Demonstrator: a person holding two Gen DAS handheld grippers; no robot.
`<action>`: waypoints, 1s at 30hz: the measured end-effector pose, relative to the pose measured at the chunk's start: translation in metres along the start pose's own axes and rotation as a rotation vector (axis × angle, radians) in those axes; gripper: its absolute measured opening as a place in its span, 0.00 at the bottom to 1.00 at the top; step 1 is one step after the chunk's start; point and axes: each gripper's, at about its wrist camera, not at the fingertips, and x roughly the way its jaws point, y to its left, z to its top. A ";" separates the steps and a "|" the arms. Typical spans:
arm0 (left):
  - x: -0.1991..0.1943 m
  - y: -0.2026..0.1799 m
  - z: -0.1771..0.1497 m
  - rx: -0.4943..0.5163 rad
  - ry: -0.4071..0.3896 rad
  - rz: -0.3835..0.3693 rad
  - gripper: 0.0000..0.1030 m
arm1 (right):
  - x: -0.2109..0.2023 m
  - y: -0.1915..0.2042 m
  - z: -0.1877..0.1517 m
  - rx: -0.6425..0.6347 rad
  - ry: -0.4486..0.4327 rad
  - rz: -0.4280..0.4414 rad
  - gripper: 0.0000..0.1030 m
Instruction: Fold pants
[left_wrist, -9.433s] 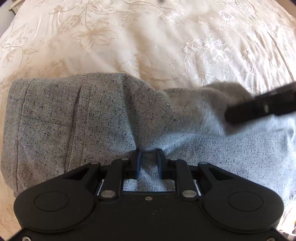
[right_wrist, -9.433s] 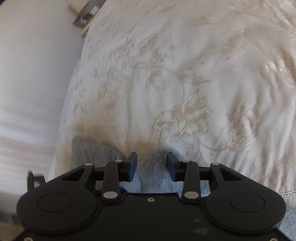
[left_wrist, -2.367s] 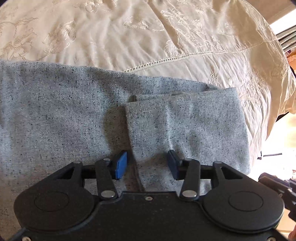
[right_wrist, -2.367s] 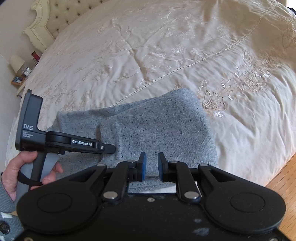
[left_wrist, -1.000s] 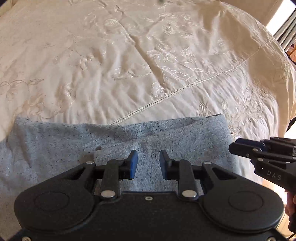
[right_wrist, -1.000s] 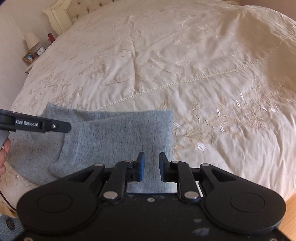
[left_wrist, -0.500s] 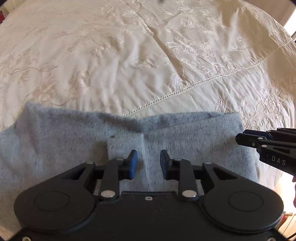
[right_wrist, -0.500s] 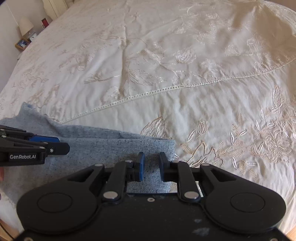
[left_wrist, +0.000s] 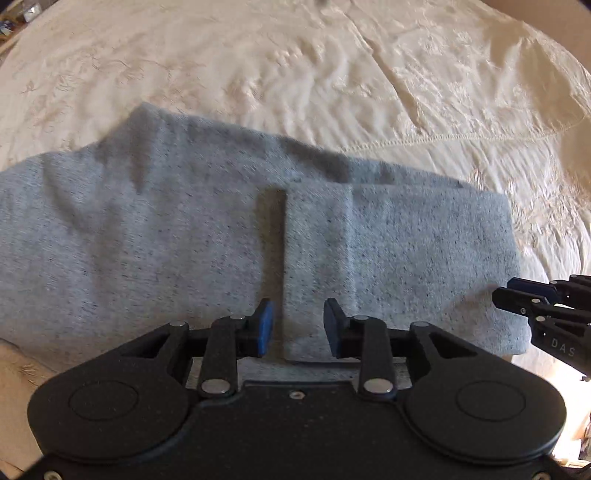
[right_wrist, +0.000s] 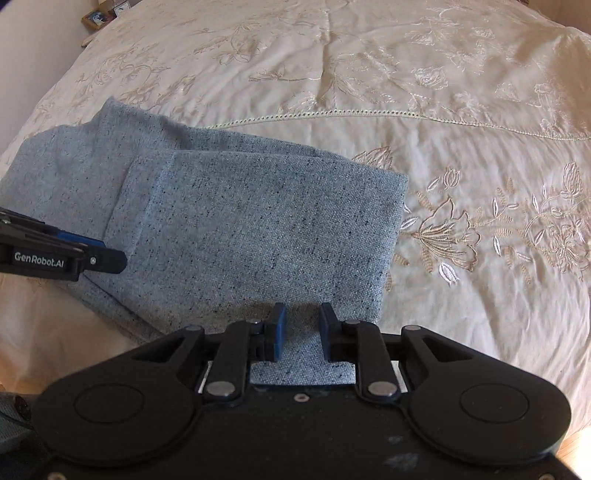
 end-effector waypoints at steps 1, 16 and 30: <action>-0.008 0.010 0.000 -0.009 -0.019 0.004 0.40 | -0.004 0.001 0.002 0.002 -0.014 -0.001 0.21; -0.060 0.268 -0.028 -0.329 -0.075 0.137 0.40 | -0.046 0.108 0.036 0.119 -0.171 0.023 0.31; 0.009 0.372 -0.002 -0.308 0.059 -0.038 0.66 | -0.046 0.226 0.043 0.073 -0.166 -0.026 0.33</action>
